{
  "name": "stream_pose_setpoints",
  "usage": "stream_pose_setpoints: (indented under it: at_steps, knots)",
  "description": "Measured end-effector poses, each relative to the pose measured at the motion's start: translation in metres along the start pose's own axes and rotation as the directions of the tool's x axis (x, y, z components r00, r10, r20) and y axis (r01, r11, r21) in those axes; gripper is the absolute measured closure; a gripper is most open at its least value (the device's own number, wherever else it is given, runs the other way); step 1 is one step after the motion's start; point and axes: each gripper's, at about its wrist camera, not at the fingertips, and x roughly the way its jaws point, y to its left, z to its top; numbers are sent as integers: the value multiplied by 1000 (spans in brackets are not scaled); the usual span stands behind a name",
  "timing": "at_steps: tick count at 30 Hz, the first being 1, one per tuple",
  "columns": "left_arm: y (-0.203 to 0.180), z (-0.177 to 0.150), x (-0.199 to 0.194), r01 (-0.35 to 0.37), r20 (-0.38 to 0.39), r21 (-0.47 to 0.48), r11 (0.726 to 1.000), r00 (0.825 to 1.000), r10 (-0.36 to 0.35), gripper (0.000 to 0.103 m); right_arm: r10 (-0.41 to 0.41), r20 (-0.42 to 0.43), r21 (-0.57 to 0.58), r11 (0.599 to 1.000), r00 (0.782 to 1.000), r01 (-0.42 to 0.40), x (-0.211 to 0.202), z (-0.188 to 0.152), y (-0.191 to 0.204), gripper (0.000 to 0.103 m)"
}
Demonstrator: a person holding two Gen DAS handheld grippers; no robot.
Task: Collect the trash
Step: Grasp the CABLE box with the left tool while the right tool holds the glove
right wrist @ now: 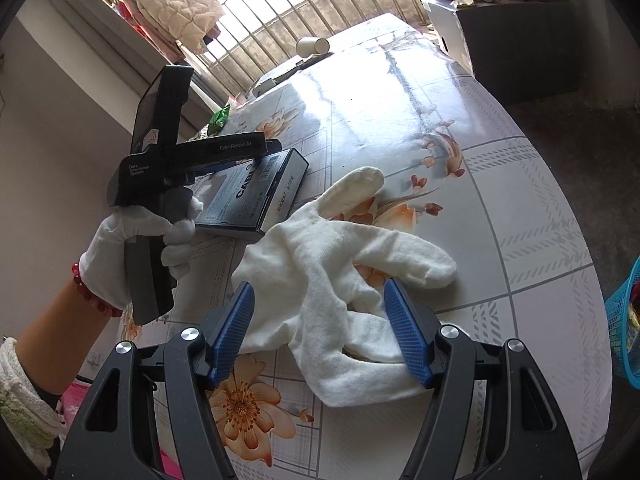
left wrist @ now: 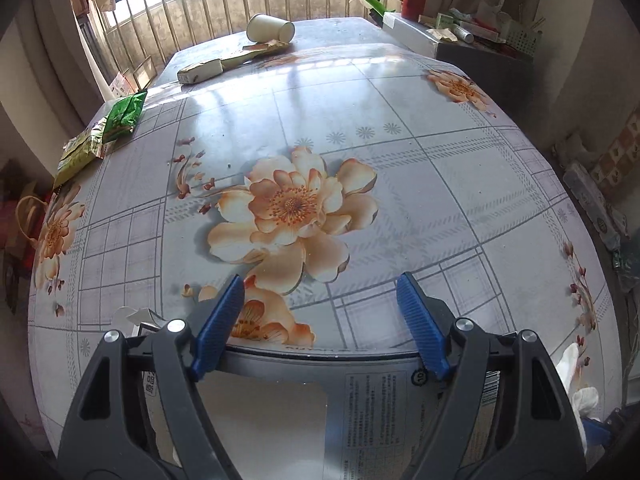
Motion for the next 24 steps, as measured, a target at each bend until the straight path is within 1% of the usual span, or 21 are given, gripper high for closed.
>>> stream_pose_setpoints:
  at_steps: [5, 9, 12, 14, 15, 18, 20, 22, 24]
  knots:
    - [14, -57, -35, 7, 0, 19, 1000, 1000, -7, 29, -13, 4, 23, 1000, 1000, 13, -8, -9, -1, 37]
    - [28, -98, -60, 6, -13, -17, 1000, 1000, -6, 29, -21, 6, 56, 998, 1000, 21, -16, -19, -2, 37]
    - [38, -119, -74, 48, -26, -63, 997, 998, -50, 29, -29, 7, 81, 996, 1000, 29, -22, -22, -1, 37]
    - [46, -123, -84, 90, -27, -90, 992, 995, -93, 29, -39, 39, 84, 996, 998, 36, -34, -22, 4, 37]
    - [51, -123, -90, 97, -12, -102, 990, 995, -99, 29, -39, 69, 82, 996, 997, 33, -44, -23, 7, 37]
    - [68, -118, -108, 79, 35, -115, 990, 997, -76, 29, -6, 174, 38, 999, 985, 0, -79, -26, 29, 37]
    - [81, -114, -111, 65, 42, -127, 990, 997, -60, 29, 16, 209, -4, 1000, 978, -16, -95, -33, 47, 37]
    - [91, -114, -106, 25, 26, -129, 991, 999, -22, 29, 71, 177, -32, 997, 982, -66, -93, -44, 65, 37]
    - [98, -118, -96, -3, 5, -114, 994, 1000, 4, 30, 114, 86, -36, 993, 990, -111, -74, -60, 80, 42]
